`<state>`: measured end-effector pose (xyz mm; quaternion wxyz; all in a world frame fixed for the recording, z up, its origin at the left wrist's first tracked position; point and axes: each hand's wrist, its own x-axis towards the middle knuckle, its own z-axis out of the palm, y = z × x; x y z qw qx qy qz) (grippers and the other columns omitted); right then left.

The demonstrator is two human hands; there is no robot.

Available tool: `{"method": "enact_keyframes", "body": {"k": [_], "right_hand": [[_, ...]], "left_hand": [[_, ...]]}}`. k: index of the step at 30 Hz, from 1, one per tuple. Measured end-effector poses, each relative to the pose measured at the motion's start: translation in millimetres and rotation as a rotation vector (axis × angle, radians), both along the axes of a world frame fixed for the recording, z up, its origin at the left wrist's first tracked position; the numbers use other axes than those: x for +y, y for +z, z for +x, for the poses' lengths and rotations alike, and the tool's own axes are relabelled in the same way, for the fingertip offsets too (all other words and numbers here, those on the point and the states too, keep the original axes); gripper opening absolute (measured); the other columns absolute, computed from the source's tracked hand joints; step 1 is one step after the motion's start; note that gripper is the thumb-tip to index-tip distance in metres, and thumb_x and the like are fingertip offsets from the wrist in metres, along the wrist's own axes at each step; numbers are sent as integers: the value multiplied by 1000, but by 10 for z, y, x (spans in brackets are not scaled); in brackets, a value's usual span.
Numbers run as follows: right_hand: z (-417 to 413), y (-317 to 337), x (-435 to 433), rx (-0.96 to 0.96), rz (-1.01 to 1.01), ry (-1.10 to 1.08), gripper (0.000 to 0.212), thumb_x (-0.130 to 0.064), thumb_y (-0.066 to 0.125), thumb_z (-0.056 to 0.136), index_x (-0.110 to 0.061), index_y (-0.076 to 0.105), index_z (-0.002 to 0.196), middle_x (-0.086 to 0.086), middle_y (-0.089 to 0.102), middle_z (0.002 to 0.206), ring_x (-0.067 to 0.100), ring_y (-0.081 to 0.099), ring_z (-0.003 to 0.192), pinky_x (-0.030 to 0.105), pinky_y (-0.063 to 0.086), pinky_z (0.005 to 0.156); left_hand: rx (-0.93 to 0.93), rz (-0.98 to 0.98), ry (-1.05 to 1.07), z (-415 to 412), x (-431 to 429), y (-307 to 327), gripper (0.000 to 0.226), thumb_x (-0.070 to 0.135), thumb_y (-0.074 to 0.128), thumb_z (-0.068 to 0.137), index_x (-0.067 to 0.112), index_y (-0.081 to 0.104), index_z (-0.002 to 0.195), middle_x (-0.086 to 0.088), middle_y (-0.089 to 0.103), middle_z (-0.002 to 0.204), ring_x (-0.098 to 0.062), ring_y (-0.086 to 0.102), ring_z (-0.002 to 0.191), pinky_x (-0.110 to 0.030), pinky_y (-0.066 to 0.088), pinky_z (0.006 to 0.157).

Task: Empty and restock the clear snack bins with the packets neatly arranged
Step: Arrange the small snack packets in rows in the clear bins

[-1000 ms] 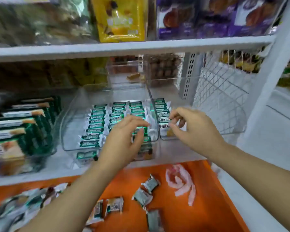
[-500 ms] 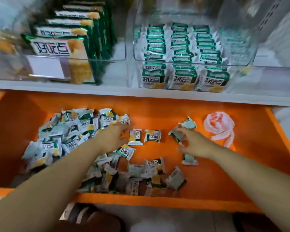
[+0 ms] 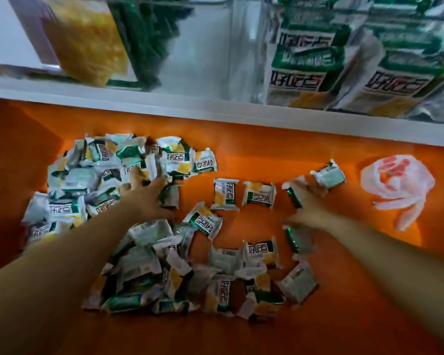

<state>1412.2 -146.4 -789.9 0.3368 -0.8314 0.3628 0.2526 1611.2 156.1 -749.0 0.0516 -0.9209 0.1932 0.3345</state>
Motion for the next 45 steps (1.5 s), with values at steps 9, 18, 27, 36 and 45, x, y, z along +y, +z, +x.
{"method": "enact_keyframes", "body": {"k": [9, 18, 27, 36, 45], "right_hand": [[194, 42, 345, -151, 112, 122, 102, -35, 85, 67, -38, 23, 148, 1, 27, 155, 27, 33, 138, 43, 35, 109], [-122, 252, 234, 162, 152, 309, 128, -39, 85, 66, -40, -13, 148, 7, -3, 161, 32, 14, 146, 45, 31, 111], [-499, 191, 700, 32, 66, 561, 136, -44, 85, 63, -47, -29, 137, 6, -26, 156, 38, 8, 144, 48, 34, 108], [-352, 195, 677, -73, 85, 620, 127, -47, 80, 69, -51, -33, 128, 3, 0, 158, 34, 28, 135, 46, 39, 101], [-369, 135, 785, -48, 125, 725, 124, -46, 81, 68, -50, -18, 143, 2, -2, 160, 34, 11, 144, 51, 31, 109]], "left_hand": [[237, -286, -14, -617, -467, -134, 87, 52, 73, 75, 44, 23, 145, -10, -9, 157, -38, 21, 142, -43, 33, 112], [351, -192, -345, -491, -485, 139, 100, 50, 73, 77, 42, 5, 149, 2, -2, 161, -24, 8, 147, -42, 25, 112], [351, -70, -474, -585, -353, -42, 114, 25, 77, 79, 52, -13, 142, -6, -2, 156, -29, 54, 111, -41, 45, 91], [377, -332, -362, -750, -455, -208, 104, 29, 79, 77, 56, 3, 142, -2, 16, 149, -21, 51, 110, -27, 49, 81], [309, -229, -301, -720, -387, -233, 101, 51, 77, 72, 49, 11, 148, -4, 14, 151, -30, 37, 132, -38, 41, 105]]}}
